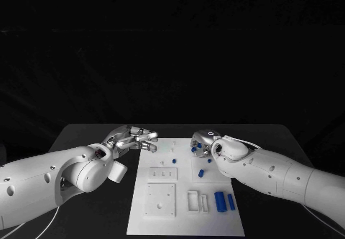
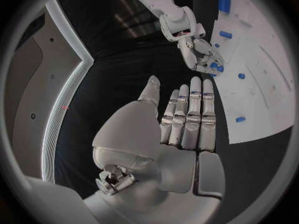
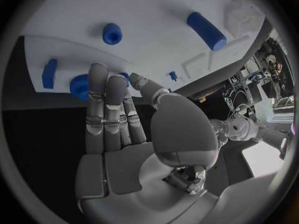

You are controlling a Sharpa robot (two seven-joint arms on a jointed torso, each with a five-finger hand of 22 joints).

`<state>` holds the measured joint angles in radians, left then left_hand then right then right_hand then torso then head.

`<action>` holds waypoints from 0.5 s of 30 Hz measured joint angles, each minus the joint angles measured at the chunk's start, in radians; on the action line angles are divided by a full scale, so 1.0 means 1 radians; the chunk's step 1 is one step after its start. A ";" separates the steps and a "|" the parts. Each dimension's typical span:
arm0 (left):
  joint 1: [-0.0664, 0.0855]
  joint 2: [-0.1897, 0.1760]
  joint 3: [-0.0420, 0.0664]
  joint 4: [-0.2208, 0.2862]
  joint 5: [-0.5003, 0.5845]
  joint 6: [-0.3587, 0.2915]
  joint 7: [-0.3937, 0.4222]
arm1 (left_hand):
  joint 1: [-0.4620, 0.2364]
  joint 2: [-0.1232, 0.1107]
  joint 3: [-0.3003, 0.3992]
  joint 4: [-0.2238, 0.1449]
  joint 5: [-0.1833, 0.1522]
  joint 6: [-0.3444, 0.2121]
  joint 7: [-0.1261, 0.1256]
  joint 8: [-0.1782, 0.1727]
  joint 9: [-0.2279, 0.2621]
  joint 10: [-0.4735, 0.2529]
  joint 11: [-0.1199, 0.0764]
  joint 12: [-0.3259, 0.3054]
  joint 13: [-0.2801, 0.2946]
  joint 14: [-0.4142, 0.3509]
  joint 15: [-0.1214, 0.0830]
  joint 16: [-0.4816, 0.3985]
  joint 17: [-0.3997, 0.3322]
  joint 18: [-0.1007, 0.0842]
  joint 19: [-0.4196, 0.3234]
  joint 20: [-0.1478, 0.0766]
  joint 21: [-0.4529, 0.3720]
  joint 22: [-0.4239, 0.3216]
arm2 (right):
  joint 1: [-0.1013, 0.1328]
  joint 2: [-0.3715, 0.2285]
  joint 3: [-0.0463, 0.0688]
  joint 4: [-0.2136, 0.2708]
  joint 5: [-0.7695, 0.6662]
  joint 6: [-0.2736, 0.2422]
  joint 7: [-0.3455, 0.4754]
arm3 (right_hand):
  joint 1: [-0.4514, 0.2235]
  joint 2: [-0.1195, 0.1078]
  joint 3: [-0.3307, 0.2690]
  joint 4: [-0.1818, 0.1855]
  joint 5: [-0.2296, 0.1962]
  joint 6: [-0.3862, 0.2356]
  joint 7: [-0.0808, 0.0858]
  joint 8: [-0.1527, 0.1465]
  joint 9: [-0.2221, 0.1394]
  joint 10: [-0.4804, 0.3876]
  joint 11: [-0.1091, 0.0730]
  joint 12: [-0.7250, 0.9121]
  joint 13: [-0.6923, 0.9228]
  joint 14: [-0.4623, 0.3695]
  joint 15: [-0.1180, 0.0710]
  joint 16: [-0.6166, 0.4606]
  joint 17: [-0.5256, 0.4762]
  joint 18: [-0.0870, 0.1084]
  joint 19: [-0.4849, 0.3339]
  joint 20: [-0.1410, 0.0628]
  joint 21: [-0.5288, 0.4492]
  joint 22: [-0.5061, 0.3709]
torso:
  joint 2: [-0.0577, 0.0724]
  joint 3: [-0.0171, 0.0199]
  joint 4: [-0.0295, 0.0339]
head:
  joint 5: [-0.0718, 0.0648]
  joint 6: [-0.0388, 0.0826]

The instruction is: Assemble the parts on the task board

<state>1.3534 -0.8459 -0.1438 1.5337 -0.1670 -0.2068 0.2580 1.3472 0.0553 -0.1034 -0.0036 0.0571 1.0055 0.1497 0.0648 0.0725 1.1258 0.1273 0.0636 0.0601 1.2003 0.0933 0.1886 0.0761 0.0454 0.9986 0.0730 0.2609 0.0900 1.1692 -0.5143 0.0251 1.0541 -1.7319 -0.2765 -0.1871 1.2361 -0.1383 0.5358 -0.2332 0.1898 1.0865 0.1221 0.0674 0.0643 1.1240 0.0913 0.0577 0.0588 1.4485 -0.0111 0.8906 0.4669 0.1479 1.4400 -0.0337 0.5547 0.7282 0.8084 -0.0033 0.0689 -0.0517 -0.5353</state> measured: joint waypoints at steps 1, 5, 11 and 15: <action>0.000 0.000 0.000 -0.001 0.000 0.000 0.000 | 0.000 0.000 0.000 0.000 0.000 0.000 0.000 0.000 0.000 0.000 0.000 0.000 0.000 0.000 0.000 0.000 0.000 0.000 0.000 0.000 0.000 -0.001 | 0.000 0.001 0.000 -0.001 -0.001 0.000 -0.001 | 0.000 0.000 0.003 0.003 0.000 0.000 0.000 0.000 0.000 0.000 0.000 0.000 0.000 0.000 0.000 0.000 -0.002 0.001 0.000 0.000 -0.004 0.004 | 0.001 -0.0002 0.0001 | 0.000 0.000; 0.000 0.003 0.001 -0.002 0.000 0.000 -0.001 | 0.000 0.000 0.000 0.000 0.000 0.000 0.000 0.000 0.000 0.000 0.000 0.000 0.000 0.000 0.000 0.000 0.000 0.000 0.000 0.000 0.000 -0.001 | 0.000 0.002 0.000 -0.003 -0.005 0.000 -0.008 | 0.000 0.000 0.028 0.003 -0.022 0.009 0.001 0.000 0.000 0.019 -0.004 0.000 0.000 0.000 0.000 0.000 -0.004 0.008 0.000 0.000 -0.004 0.014 | 0.004 -0.0004 0.0007 | 0.001 0.001; 0.000 0.004 0.003 -0.003 0.000 0.000 -0.002 | 0.000 0.000 0.000 0.000 0.000 0.000 0.000 0.000 0.000 0.000 0.000 0.000 0.000 0.000 0.000 0.000 0.000 0.000 0.000 0.000 0.000 -0.002 | 0.000 0.002 0.000 -0.003 -0.011 0.000 -0.016 | -0.005 0.005 0.061 0.011 -0.043 0.049 -0.010 0.000 0.001 0.072 -0.018 0.000 0.000 -0.005 -0.005 0.000 -0.004 0.008 0.001 -0.001 -0.004 0.033 | 0.007 -0.0002 -0.0002 | 0.005 0.001; 0.000 0.005 0.003 -0.004 0.000 0.000 -0.003 | 0.000 0.000 0.000 0.000 0.000 0.000 0.000 0.000 0.000 0.000 0.000 0.000 0.000 0.000 0.000 0.000 0.000 0.000 0.000 0.000 0.000 -0.002 | 0.000 0.002 0.000 0.002 -0.016 -0.003 -0.021 | -0.001 0.011 0.074 0.006 -0.057 0.081 -0.019 -0.001 0.003 0.110 -0.032 0.000 0.000 -0.003 -0.013 0.004 -0.003 0.008 0.000 -0.011 -0.004 0.045 | 0.009 0.0007 -0.0005 | 0.005 0.001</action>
<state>1.3535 -0.8412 -0.1404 1.5300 -0.1671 -0.2063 0.2552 1.3472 0.0553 -0.1034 -0.0036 0.0571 1.0055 0.1497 0.0648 0.0725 1.1258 0.1272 0.0636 0.0599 1.2003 0.0933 0.1887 0.0762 0.0454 0.9986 0.0730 0.2609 0.0880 1.1692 -0.5127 0.0249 1.0558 -1.7484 -0.2792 -0.2082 1.2356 -0.1277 0.6101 -0.2270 0.1325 1.1677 0.1028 0.0668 0.0673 1.2343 0.0595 0.0576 0.0584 1.4457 -0.0246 0.8947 0.4635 0.1564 1.4399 -0.0446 0.5508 0.7727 0.8170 -0.0026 0.0685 -0.0469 -0.5343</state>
